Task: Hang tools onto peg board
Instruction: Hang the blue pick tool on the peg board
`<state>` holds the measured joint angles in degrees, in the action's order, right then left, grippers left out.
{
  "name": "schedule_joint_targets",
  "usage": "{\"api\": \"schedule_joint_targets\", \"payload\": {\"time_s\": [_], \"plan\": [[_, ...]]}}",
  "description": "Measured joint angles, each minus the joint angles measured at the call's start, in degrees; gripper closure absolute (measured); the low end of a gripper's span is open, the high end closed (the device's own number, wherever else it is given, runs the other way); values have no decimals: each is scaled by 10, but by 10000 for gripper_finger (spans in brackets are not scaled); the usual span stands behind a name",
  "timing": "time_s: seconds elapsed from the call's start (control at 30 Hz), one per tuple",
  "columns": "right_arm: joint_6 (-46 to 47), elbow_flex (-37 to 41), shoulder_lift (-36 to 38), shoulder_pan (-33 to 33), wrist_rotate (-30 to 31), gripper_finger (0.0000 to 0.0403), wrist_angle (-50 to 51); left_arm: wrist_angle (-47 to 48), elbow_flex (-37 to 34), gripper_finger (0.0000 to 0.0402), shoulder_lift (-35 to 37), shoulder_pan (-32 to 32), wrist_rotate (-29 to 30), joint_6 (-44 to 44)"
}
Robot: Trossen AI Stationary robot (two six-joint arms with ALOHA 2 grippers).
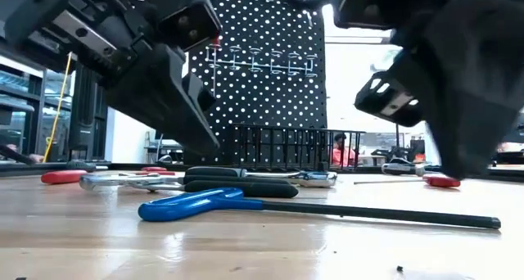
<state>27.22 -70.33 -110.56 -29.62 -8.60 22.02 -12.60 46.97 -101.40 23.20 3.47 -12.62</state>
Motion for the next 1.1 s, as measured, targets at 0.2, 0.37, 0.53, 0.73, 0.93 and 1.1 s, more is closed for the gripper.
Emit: {"api": "schedule_joint_targets", "payload": {"time_s": [0.2, 0.37, 0.53, 0.73, 0.93, 1.1], "plan": [[40, -1, 8, -9, 1, 403, 25, 28, 3, 401, -3, -8, 4, 12], [71, 24, 43, -14, 24, 403, 53, 34, 3, 401, -20, -7, -2, 38], [173, 121, 135, -17, 67, 403, 29, 28, 3, 401, -30, -8, -1, 39], [294, 239, 259, -20, 112, 403, -65, 2, 3, 401, -27, -12, 0, 39], [346, 285, 294, -19, 137, 403, -114, -12, 3, 401, -31, -10, -19, 40], [358, 289, 279, -19, 152, 403, -171, -15, 3, 402, -54, -9, -33, 68]]}}
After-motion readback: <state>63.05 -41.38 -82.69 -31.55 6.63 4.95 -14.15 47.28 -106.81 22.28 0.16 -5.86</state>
